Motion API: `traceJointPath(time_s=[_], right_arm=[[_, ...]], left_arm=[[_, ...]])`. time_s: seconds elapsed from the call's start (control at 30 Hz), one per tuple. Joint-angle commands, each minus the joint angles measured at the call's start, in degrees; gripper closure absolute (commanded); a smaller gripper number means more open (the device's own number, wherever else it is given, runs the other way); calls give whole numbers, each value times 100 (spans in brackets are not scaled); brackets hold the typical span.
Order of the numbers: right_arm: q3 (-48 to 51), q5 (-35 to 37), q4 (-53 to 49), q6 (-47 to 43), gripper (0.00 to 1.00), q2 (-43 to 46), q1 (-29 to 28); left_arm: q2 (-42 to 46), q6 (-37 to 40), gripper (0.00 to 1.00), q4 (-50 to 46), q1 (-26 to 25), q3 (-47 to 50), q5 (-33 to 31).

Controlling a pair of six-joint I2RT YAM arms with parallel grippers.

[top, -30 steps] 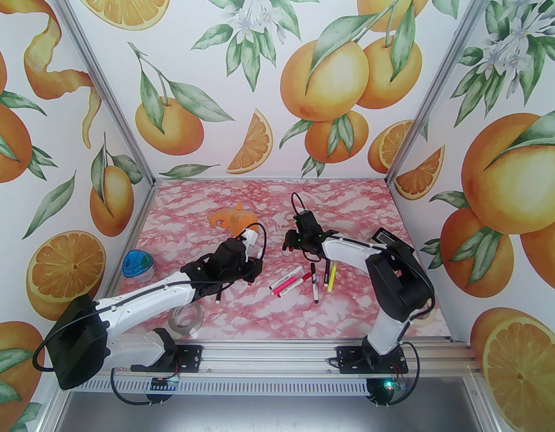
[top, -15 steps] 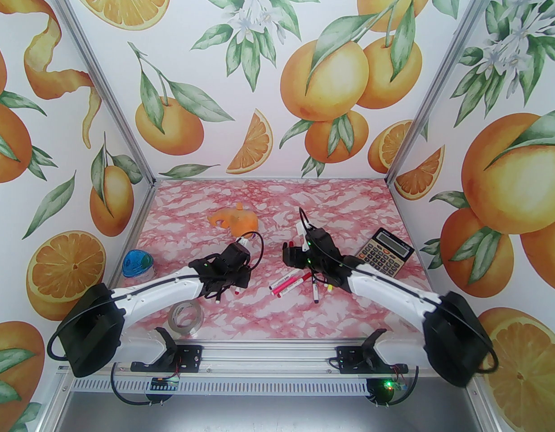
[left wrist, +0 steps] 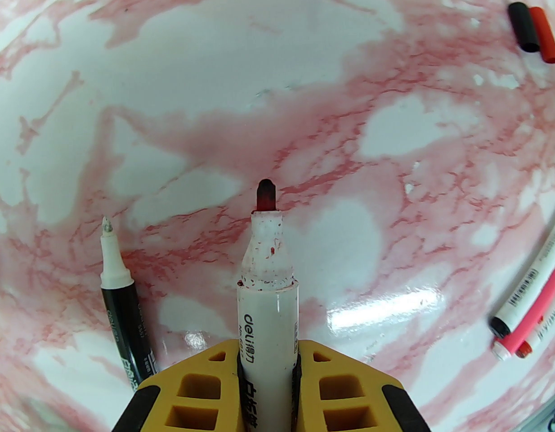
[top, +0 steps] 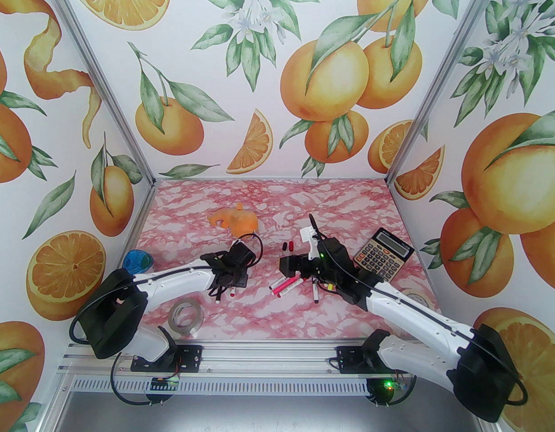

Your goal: Open the pen caps

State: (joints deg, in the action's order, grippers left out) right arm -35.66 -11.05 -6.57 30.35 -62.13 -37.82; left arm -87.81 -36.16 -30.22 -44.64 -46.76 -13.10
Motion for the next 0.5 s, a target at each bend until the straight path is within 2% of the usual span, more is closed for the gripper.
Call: traceJointPath(time_s=[0.0, 0.23, 0.47], right_arm=[[64, -79, -149, -22, 8, 34, -30], [61, 39, -151, -21, 8, -31, -33], [41, 130, -139, -17, 8, -227, -35]], left_arm=[[-177, -301, 89, -169, 60, -177, -101], [-191, -392, 87, -268, 58, -167, -367], [-222, -427, 83, -270, 61, -134, -324]])
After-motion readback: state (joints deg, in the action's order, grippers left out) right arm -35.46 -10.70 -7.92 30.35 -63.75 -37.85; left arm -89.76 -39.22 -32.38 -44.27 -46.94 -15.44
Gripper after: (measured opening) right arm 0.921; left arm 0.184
